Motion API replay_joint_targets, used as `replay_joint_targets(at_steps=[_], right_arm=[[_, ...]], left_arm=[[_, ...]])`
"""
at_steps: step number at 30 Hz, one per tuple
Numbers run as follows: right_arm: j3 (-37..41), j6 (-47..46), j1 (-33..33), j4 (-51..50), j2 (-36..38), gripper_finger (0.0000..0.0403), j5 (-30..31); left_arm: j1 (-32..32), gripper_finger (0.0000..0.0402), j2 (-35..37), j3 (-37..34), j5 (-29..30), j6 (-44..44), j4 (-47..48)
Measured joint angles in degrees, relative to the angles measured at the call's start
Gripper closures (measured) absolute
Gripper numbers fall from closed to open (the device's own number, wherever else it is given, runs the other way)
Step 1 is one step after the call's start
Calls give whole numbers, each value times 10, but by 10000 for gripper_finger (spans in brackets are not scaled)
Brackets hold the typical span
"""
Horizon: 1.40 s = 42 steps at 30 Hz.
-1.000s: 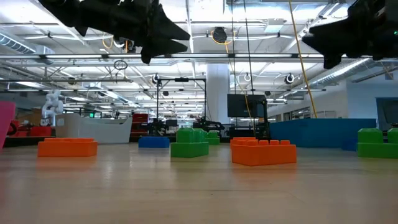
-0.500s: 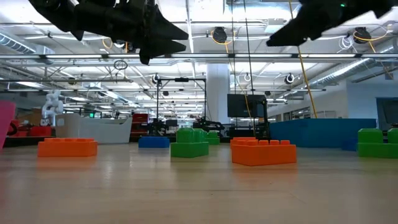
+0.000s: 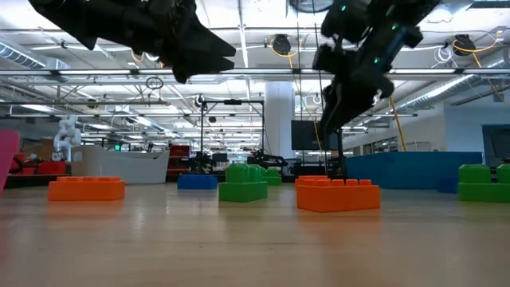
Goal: Sort & place blocks by color
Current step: Put the orange game piece into the blue bin
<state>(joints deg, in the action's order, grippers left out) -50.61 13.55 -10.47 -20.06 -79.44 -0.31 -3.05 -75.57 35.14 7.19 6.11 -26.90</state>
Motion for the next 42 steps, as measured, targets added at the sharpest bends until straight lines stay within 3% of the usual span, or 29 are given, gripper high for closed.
replay_joint_targets(at_steps=[14, 27, 37, 42], right_arm=[[-76, 103, -38, -40, -161, 199, -14], [-78, 124, -49, -12, -178, 121, -19], [-80, 113, -49, 6, -231, 133, -30], [-78, 78, -49, -15, -226, 173, -28]], left_arm=[[7, 215, 0, 0, 3, 12, 24], [8, 215, 0, 0, 3, 19, 28], [8, 215, 0, 0, 3, 21, 34], [8, 215, 0, 0, 3, 26, 36]])
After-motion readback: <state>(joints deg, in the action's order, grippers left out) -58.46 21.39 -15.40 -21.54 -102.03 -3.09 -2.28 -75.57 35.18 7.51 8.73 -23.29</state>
